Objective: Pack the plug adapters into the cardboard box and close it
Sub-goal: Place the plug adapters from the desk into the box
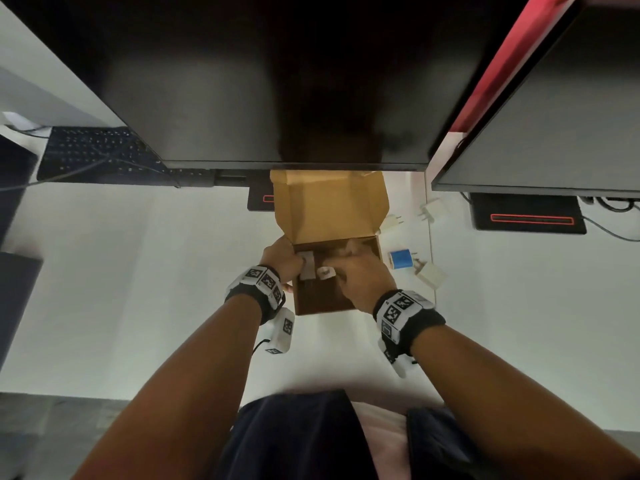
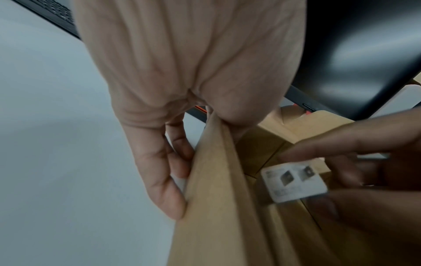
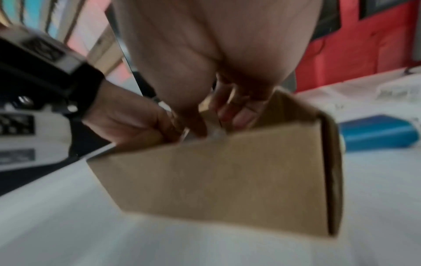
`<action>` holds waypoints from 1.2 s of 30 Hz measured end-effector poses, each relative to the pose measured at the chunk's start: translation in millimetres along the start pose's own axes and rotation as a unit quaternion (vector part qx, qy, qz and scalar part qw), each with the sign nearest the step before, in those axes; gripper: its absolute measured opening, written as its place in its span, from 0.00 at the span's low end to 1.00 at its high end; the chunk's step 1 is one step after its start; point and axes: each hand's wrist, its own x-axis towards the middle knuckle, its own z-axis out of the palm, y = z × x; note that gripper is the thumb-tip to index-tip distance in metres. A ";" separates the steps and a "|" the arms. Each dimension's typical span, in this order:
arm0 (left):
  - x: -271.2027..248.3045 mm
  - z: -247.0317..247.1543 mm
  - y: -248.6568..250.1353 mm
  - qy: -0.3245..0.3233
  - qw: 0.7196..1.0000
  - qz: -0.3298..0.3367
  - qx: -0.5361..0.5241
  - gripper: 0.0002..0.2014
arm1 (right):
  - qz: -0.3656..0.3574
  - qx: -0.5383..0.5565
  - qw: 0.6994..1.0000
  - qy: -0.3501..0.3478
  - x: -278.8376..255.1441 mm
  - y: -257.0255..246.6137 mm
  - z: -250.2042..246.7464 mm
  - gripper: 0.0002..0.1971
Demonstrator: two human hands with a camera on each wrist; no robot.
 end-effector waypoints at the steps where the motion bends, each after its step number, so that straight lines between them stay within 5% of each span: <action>1: 0.2 0.0 -0.8 0.000 1.000 0.000 0.003 0.17 | 0.000 -0.006 1.000 0.012 1.6 -0.3 2.4 0.16; 9: 4.6 0.2 -3.0 -0.009 1.000 0.003 -0.006 0.18 | -0.026 -0.130 0.991 -0.016 -2.0 11.7 19.4 0.13; 17: 7.3 0.9 -6.7 -0.007 1.000 0.011 -0.008 0.17 | 0.054 -0.078 0.995 -0.014 2.8 8.2 30.0 0.13; 22: 9.3 2.2 -7.9 -0.004 1.000 0.023 -0.008 0.16 | 0.019 -0.071 0.997 0.006 6.0 16.2 33.3 0.06; 25: 10.0 2.6 -8.8 -0.013 1.000 0.024 -0.011 0.17 | -0.023 -0.050 0.998 0.002 10.1 17.2 34.4 0.07; 30: 14.3 4.9 -13.9 -0.014 0.999 0.039 -0.013 0.21 | 0.009 -0.043 0.999 -0.002 11.2 12.9 36.5 0.11; 36: 19.6 14.5 -19.3 0.052 0.996 0.067 0.022 0.28 | -0.010 -0.008 0.999 -0.029 10.0 12.6 28.0 0.16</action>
